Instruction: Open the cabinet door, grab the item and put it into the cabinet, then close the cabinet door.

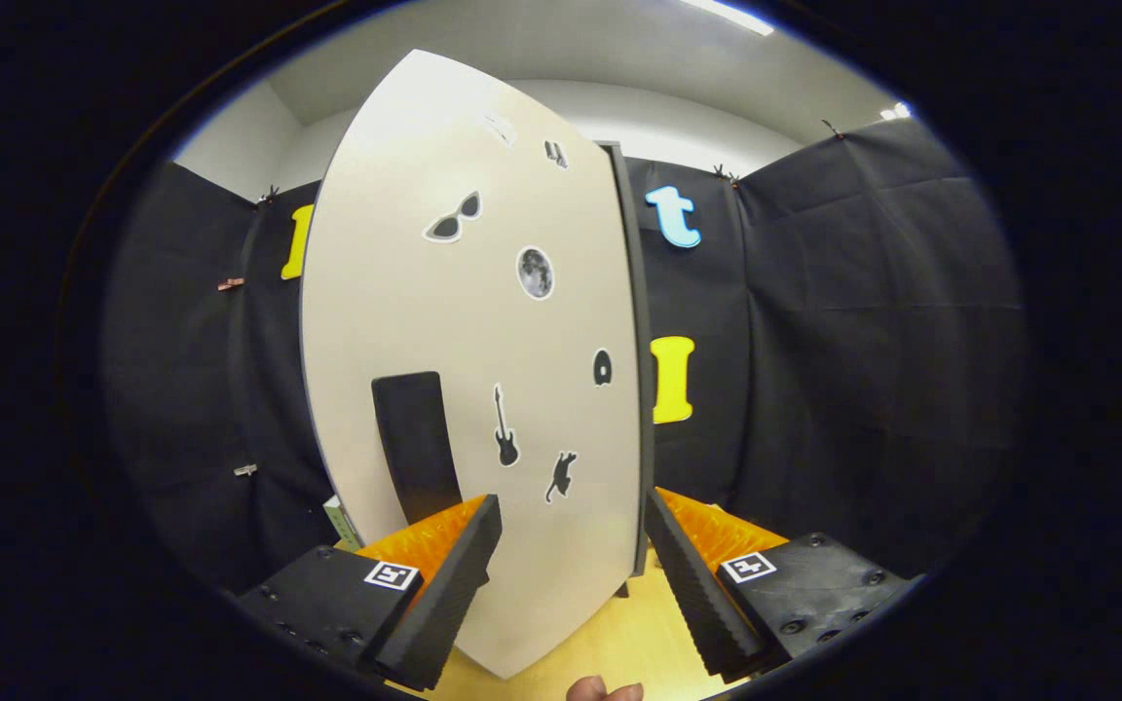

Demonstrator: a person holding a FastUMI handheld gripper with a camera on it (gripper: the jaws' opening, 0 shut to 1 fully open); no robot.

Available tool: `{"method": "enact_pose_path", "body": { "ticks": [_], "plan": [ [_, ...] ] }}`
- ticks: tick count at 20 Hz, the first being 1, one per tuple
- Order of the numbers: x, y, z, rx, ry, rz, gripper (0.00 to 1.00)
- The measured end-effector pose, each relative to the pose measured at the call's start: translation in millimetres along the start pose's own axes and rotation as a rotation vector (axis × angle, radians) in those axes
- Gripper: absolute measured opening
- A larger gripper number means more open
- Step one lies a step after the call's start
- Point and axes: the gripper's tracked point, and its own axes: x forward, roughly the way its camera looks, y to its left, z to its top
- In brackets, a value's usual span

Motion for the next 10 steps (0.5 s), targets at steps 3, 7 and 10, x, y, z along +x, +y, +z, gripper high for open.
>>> {"method": "enact_pose_path", "body": {
  "ticks": [3, 7, 10],
  "plan": [
    [12.1, 30.2, -6.9, -0.014, 0.019, 0.052, 0.97],
    [14.7, 45.2, -18.7, -0.023, 0.036, 0.081, 0.97],
    [14.1, 44.6, -22.5, -0.018, 0.050, 0.079, 0.97]
  ]
}}
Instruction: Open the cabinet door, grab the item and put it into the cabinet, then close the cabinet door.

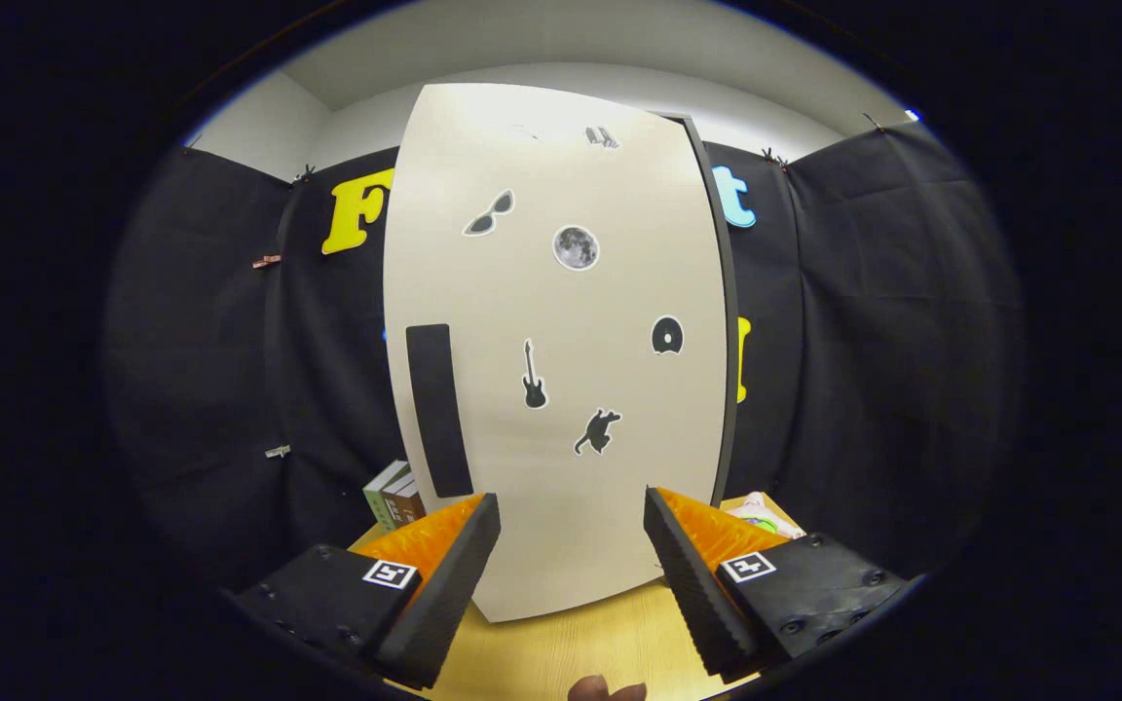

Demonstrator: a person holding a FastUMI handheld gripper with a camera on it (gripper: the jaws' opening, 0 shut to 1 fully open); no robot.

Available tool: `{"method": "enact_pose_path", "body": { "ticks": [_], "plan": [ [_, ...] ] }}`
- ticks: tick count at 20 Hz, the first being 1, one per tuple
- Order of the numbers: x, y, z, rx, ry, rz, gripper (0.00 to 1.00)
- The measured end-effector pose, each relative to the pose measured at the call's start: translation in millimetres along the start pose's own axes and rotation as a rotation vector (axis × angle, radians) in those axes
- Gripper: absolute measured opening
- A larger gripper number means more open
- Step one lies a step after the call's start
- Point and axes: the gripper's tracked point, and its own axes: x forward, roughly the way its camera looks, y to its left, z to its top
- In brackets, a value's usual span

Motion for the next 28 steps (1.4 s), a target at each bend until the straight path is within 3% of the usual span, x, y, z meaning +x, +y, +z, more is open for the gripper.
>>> {"method": "enact_pose_path", "body": {
  "ticks": [28],
  "plan": [
    [-11.2, -28.2, -8.6, -0.036, 0.002, -0.052, 0.97]
  ]
}}
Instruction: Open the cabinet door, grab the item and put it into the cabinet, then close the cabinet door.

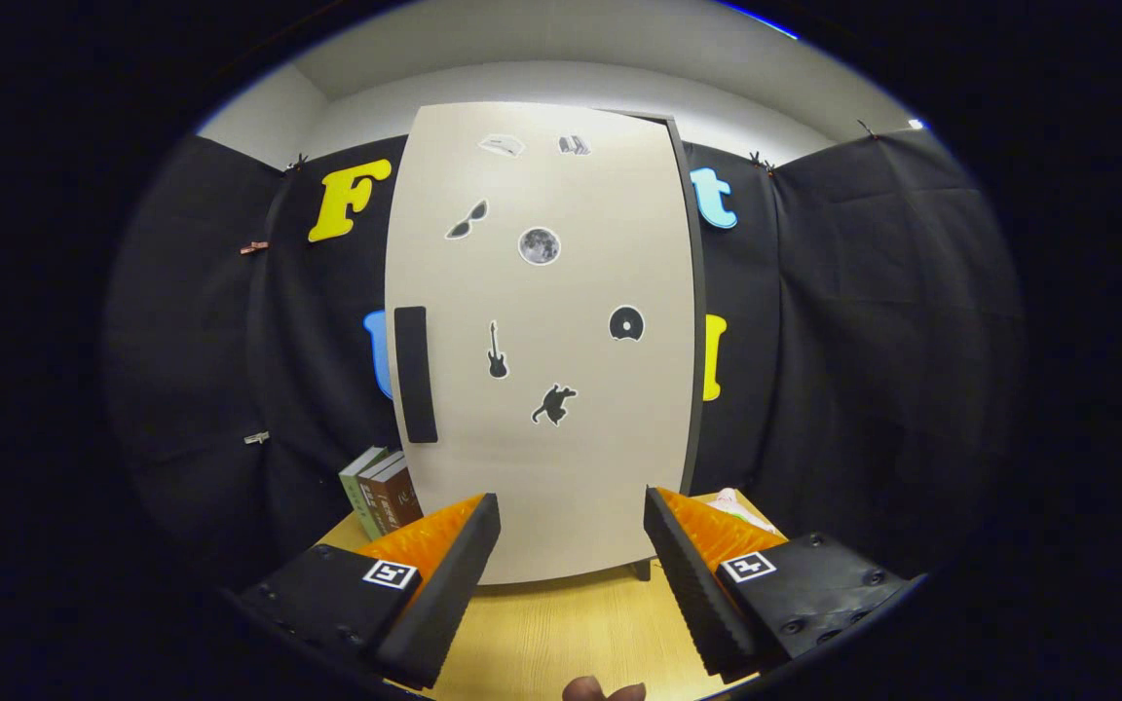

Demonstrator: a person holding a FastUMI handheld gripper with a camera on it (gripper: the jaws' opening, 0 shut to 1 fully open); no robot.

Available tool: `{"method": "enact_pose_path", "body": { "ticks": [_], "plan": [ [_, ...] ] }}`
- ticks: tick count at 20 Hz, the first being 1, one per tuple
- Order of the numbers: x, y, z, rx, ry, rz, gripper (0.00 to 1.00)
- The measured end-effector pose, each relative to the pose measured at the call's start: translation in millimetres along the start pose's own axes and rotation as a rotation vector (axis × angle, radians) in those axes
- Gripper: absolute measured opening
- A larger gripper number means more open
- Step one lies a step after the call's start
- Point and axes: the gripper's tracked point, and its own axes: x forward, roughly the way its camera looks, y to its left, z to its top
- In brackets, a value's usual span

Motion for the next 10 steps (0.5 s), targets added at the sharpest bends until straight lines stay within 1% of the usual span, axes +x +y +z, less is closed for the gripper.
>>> {"method": "enact_pose_path", "body": {
  "ticks": [10],
  "plan": [
    [-2.1, -1.0, -0.5, -0.001, -0.003, 0.002, 0.97]
  ]
}}
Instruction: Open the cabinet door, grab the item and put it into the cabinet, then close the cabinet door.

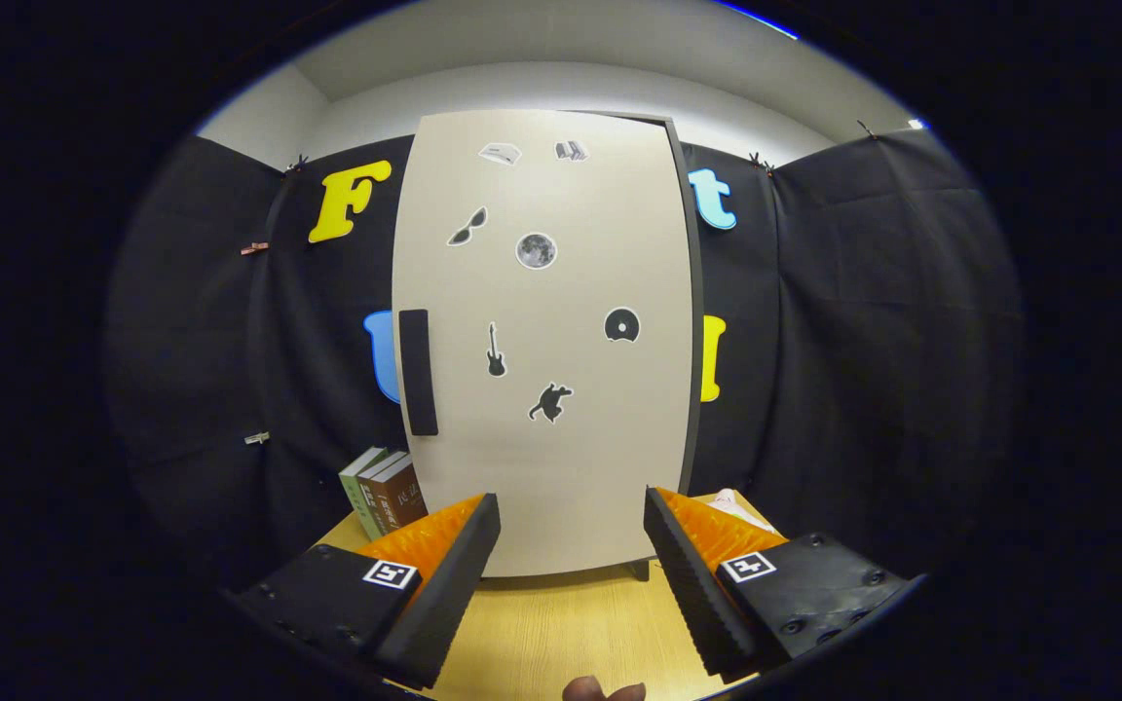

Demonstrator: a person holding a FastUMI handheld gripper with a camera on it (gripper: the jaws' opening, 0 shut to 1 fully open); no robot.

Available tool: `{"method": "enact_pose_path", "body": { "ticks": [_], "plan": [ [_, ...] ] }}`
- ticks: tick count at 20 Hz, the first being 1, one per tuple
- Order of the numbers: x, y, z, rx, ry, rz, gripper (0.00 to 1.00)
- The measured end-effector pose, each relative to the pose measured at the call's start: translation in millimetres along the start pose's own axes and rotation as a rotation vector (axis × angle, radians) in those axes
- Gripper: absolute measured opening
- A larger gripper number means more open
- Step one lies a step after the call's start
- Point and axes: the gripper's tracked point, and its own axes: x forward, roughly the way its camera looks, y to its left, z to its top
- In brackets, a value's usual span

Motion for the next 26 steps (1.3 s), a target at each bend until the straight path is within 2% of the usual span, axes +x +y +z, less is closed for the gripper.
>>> {"method": "enact_pose_path", "body": {
  "ticks": [26],
  "plan": [
    [-2.2, -5.0, 2.9, -0.001, -0.016, -0.031, 0.97]
  ]
}}
